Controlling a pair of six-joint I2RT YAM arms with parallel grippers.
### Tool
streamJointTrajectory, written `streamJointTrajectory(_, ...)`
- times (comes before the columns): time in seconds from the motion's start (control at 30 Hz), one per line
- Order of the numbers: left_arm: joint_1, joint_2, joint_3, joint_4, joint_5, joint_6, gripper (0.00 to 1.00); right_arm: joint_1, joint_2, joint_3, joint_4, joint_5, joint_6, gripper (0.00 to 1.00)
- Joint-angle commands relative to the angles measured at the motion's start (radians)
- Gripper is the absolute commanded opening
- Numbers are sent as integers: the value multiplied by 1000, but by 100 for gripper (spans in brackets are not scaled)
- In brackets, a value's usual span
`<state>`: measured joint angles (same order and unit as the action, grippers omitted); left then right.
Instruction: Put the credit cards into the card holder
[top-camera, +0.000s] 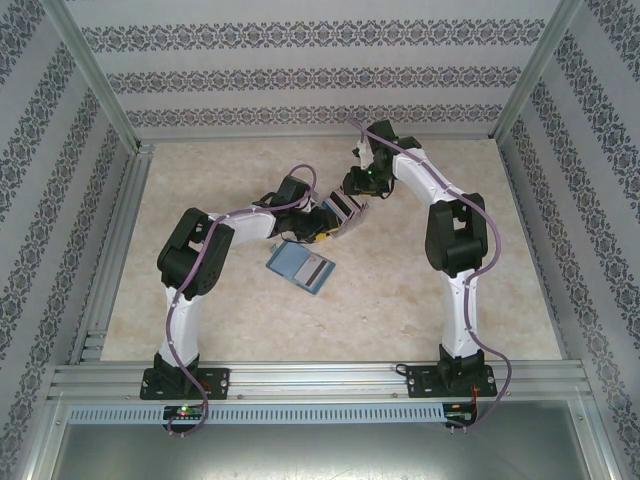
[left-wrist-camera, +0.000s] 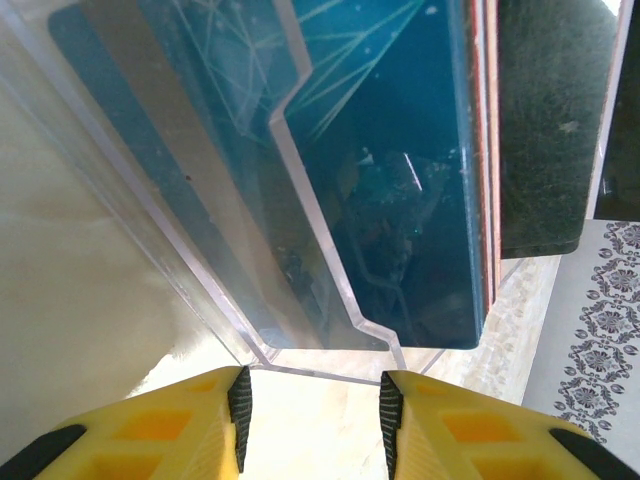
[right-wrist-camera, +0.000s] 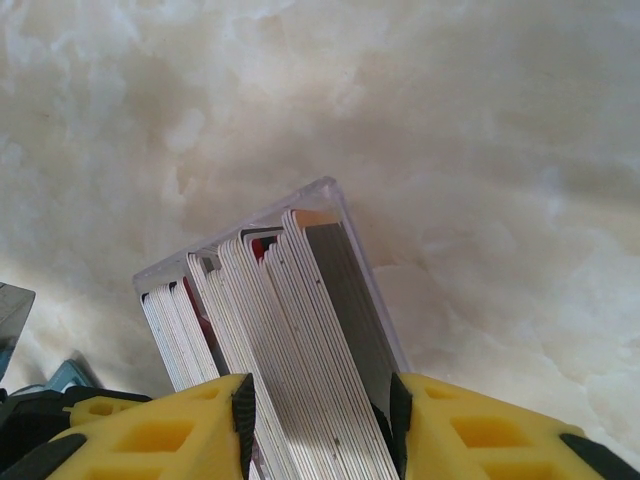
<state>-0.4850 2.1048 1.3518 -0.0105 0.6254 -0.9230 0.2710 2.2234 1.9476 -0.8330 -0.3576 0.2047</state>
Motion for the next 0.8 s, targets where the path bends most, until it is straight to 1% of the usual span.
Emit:
streamJointTrajectory(0.0,-13,-12,-5,39,-3,-11,42,26,-17,17,-18,-77,-1,43)
streamJointTrajectory(0.17,-13,-11,-1,37,-3,-11,42,24,-52,7,-15,-90,3,43)
streamJointTrajectory(0.47,-15,-14,-3,34,-4,-11,42,14,-65,-2,-9,-106,5,42)
streamJointTrajectory(0.63,-15,-14,0,34,-3,-11,42,3,-74,-6,4,-165,-7,40)
streamJointTrajectory(0.77,-15,-20,-3,28,-3,-7,42,-6,-47,36,-44,-196,-57,39)
